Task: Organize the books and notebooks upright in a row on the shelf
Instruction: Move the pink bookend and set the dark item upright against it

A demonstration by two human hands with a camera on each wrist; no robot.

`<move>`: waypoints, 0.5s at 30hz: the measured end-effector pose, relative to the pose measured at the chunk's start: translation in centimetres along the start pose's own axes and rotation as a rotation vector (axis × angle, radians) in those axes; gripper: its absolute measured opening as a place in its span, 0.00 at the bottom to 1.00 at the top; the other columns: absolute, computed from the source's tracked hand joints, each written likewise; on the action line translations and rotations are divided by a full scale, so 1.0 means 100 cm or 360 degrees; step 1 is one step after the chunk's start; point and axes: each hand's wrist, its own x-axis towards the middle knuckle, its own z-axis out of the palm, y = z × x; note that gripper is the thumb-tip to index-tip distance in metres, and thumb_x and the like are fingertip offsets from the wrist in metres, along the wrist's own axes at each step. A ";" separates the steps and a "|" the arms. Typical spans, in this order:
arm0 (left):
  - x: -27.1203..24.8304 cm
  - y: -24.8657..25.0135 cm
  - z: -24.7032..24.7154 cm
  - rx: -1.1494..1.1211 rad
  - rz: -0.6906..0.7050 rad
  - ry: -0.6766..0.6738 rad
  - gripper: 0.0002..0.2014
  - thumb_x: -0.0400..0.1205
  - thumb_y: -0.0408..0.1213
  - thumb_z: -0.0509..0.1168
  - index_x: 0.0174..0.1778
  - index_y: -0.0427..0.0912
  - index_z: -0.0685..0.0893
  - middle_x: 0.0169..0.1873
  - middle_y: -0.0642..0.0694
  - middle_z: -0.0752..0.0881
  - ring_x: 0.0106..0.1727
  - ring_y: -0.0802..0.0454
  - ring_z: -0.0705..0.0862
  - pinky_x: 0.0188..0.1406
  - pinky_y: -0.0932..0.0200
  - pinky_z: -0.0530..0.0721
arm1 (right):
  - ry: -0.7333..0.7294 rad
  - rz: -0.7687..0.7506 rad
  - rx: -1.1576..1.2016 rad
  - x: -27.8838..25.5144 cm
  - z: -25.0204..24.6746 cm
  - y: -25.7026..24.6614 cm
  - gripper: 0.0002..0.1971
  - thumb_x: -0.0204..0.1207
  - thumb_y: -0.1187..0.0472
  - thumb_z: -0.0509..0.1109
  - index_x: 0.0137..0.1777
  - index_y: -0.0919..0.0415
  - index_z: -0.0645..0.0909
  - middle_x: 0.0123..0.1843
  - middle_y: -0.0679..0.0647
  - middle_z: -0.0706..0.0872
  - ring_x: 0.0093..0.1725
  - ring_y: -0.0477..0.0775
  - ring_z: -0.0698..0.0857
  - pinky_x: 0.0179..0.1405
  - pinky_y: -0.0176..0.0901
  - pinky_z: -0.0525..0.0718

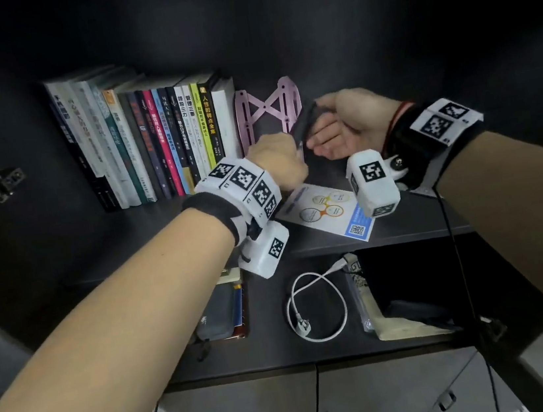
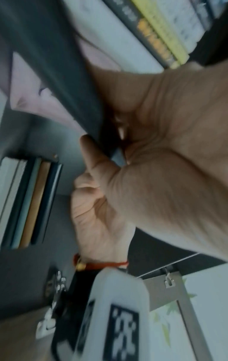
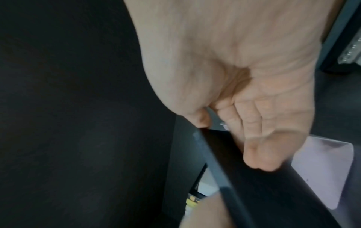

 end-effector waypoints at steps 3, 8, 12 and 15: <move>-0.003 -0.008 -0.012 -0.0087 -0.0035 0.0104 0.16 0.86 0.37 0.62 0.67 0.32 0.81 0.57 0.37 0.82 0.58 0.38 0.84 0.53 0.53 0.83 | -0.0097 0.0082 -0.0431 0.009 0.003 0.023 0.33 0.87 0.36 0.60 0.44 0.67 0.87 0.36 0.62 0.89 0.32 0.56 0.88 0.35 0.43 0.90; -0.002 -0.020 -0.026 -0.0160 -0.0083 0.0200 0.14 0.83 0.30 0.63 0.64 0.35 0.83 0.53 0.40 0.84 0.54 0.39 0.84 0.47 0.52 0.83 | -0.0254 0.0239 -0.2001 0.012 -0.003 0.059 0.47 0.67 0.36 0.84 0.78 0.64 0.76 0.75 0.58 0.82 0.72 0.60 0.84 0.69 0.46 0.84; -0.004 -0.023 -0.024 -0.0260 -0.0093 0.0243 0.13 0.83 0.29 0.62 0.63 0.35 0.83 0.52 0.40 0.84 0.54 0.37 0.85 0.48 0.51 0.86 | -0.0252 0.0287 -0.2078 0.014 -0.005 0.056 0.51 0.57 0.33 0.88 0.75 0.64 0.79 0.70 0.57 0.87 0.67 0.59 0.88 0.69 0.52 0.86; -0.005 -0.026 -0.024 -0.0257 -0.0090 0.0327 0.10 0.83 0.29 0.62 0.59 0.35 0.81 0.49 0.40 0.82 0.52 0.37 0.83 0.46 0.50 0.82 | -0.0279 0.0280 -0.2087 0.013 -0.010 0.055 0.36 0.59 0.35 0.87 0.57 0.62 0.85 0.54 0.52 0.91 0.58 0.55 0.90 0.63 0.47 0.87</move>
